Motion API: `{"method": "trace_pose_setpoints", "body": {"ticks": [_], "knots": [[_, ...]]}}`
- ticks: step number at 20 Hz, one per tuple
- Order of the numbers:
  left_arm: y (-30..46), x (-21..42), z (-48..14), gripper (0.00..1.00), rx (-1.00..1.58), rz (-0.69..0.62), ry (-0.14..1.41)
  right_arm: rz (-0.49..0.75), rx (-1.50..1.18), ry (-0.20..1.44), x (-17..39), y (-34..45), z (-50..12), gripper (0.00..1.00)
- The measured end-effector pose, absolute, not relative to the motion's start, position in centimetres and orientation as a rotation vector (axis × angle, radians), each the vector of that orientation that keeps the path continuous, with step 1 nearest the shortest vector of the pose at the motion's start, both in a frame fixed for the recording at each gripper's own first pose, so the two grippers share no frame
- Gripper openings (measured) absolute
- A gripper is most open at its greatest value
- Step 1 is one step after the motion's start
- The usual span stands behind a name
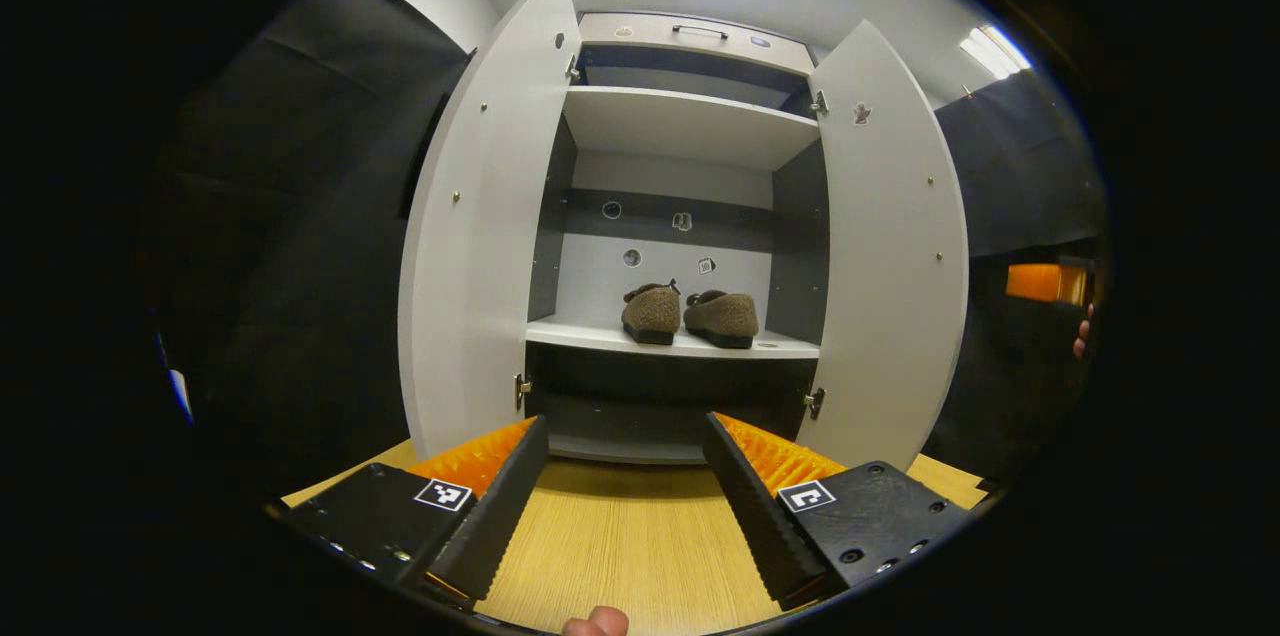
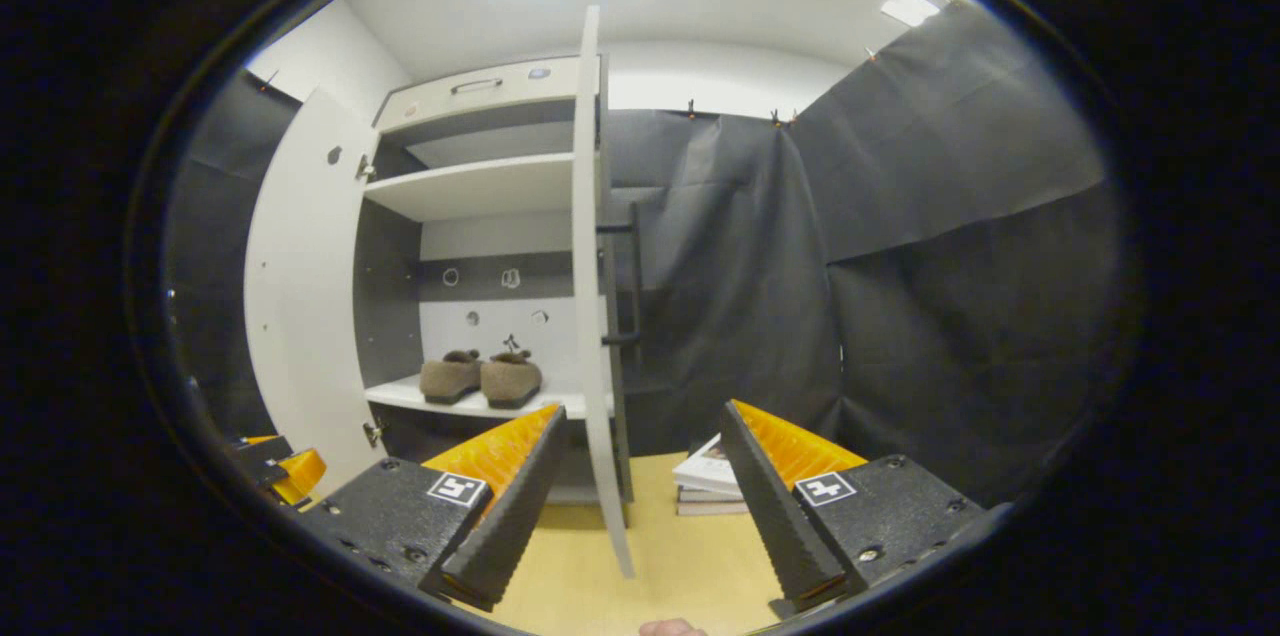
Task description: Grab one shoe with the right hand and put it into the shoe cabinet, grab the other shoe with the left hand and put it into the shoe cabinet; then close the right door with the right hand and the left door with the left hand.
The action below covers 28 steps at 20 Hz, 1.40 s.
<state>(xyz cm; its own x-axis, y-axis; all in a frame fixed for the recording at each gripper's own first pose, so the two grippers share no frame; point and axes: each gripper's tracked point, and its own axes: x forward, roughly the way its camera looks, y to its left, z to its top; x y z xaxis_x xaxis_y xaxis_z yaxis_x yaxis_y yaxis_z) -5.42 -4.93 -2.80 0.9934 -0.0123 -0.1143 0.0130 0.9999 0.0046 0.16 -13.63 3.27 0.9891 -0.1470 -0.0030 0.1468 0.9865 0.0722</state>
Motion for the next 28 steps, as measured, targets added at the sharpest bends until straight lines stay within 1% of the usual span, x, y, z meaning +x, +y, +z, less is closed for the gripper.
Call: {"method": "trace_pose_setpoints", "body": {"ticks": [3,7,10,13,14,15,17,18,19,20,21,22,24,25,28], "knots": [[-5.5,-5.7,-2.7,0.95,0.002,-0.033,0.113,-0.182,-0.001,-0.066,2.9,-17.2,7.6,0.98],[-6.2,-6.4,-3.0,0.95,-0.013,-0.053,0.122,-0.17,-0.111,-0.096,7.4,-19.2,11.1,0.98],[-6.5,-6.7,-3.2,0.95,-0.011,-0.059,0.133,-0.162,-0.145,-0.073,10.9,-20.1,11.6,0.99],[-6.2,-6.7,-3.3,0.95,-0.01,-0.047,0.137,-0.127,-0.089,-0.023,13.3,-19.8,10.3,1.0],[-6.1,-6.8,-3.5,0.95,-0.008,-0.044,0.143,-0.105,-0.071,-0.006,13.8,-19.5,9.7,0.97],[-6.0,-6.7,-3.6,0.95,-0.007,-0.041,0.149,-0.087,-0.053,-0.008,13.8,-19.2,9.6,0.96],[-5.9,-6.7,-3.7,0.95,-0.008,-0.038,0.156,-0.07,-0.046,-0.014,13.8,-18.5,9.7,0.89],[-5.9,-6.5,-3.6,0.95,-0.008,-0.038,0.154,-0.058,-0.05,-0.015,13.7,-17.8,9.8,0.93],[-6.0,-6.4,-3.4,0.95,-0.008,-0.041,0.149,-0.035,-0.05,-0.014,13.5,-16.8,9.8,0.89],[-5.8,-6.2,-3.2,0.95,-0.007,-0.042,0.143,-0.012,-0.037,-0.008,13.5,-15.7,9.7,0.93],[-5.8,-6.0,-3.1,0.95,-0.007,-0.045,0.141,0.023,-0.03,0.002,13.5,-14.2,9.5,0.92],[-5.9,-5.9,-3.2,0.95,-0.008,-0.046,0.142,0.052,-0.03,0.006,13.6,-13.0,9.3,0.89],[-5.9,-6.2,-3.3,0.95,-0.008,-0.048,0.146,0.086,-0.03,0.004,13.8,-10.7,9.4,0.89],[-5.7,-6.3,-3.4,0.95,-0.006,-0.046,0.147,0.091,-0.035,-0.001,14.0,-9.9,9.3,0.92],[-4.9,-6.6,-3.4,0.95,0.011,-0.035,0.151,0.128,-0.039,-0.011,14.6,-7.2,9.2,0.93]]}}
